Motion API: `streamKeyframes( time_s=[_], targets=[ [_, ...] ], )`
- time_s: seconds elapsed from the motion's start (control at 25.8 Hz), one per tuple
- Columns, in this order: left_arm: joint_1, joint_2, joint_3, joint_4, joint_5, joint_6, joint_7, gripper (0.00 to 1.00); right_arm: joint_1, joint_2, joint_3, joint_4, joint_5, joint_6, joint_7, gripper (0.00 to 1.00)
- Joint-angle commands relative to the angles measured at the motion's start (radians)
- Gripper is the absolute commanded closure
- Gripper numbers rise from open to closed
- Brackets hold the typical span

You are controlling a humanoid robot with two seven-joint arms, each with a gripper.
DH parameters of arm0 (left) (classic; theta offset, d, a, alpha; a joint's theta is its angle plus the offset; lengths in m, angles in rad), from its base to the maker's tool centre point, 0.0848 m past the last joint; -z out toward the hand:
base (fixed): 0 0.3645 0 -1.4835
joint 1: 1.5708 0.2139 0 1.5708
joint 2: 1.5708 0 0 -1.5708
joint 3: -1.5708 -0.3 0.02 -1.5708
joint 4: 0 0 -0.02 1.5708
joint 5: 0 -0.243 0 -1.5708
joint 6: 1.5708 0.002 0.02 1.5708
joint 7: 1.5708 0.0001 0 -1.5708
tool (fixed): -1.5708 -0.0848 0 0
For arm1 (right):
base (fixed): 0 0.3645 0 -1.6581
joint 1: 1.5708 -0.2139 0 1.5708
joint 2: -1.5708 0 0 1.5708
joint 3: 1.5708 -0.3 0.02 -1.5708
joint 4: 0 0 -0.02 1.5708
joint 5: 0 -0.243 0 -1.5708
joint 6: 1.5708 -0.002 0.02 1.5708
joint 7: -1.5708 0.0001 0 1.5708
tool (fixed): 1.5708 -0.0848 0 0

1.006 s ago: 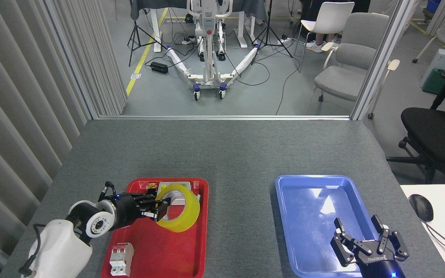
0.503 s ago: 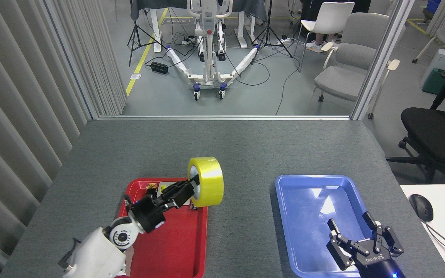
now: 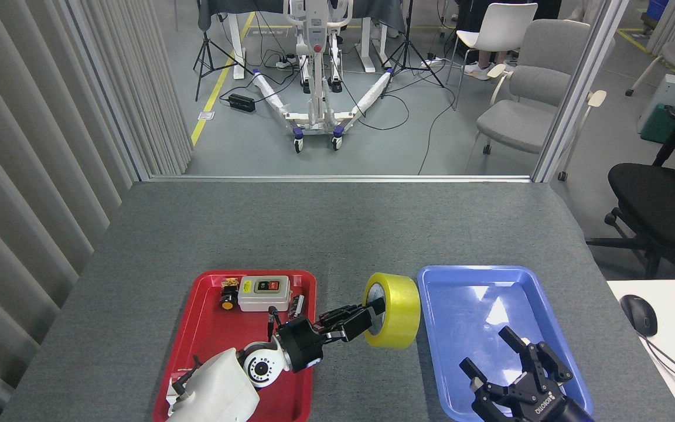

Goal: Place and move tape with both arms
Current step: 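Grasp the yellow tape with the left gripper and lift it toward the blue tray, then move the right gripper to the tape and grasp it from the left gripper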

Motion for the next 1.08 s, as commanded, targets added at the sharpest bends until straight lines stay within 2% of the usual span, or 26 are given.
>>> streamKeyframes(
  time_s=[0.0, 0.31, 0.7, 1.04],
  targets=[
    [0.004, 0.012, -0.001, -0.002, 0.000, 0.000, 0.000, 1.00, -0.014, 0.034, -0.009, 0.028, 0.000, -0.057, 0.005, 0.01],
    [0.011, 0.044, -0.001, -0.042, 0.005, -0.002, 0.001, 1.00, -0.170, 0.082, 0.033, 0.140, 0.005, -0.057, 0.043, 0.01],
    [0.022, 0.031, -0.001, -0.036, 0.005, 0.003, 0.001, 1.00, -0.195, 0.089, 0.085, 0.168, 0.006, -0.057, 0.083, 0.01],
    [0.022, -0.020, -0.004, -0.030, 0.011, 0.004, 0.000, 1.00, -0.196, 0.092, 0.125, 0.159, 0.015, -0.057, 0.086, 0.01]
  ],
)
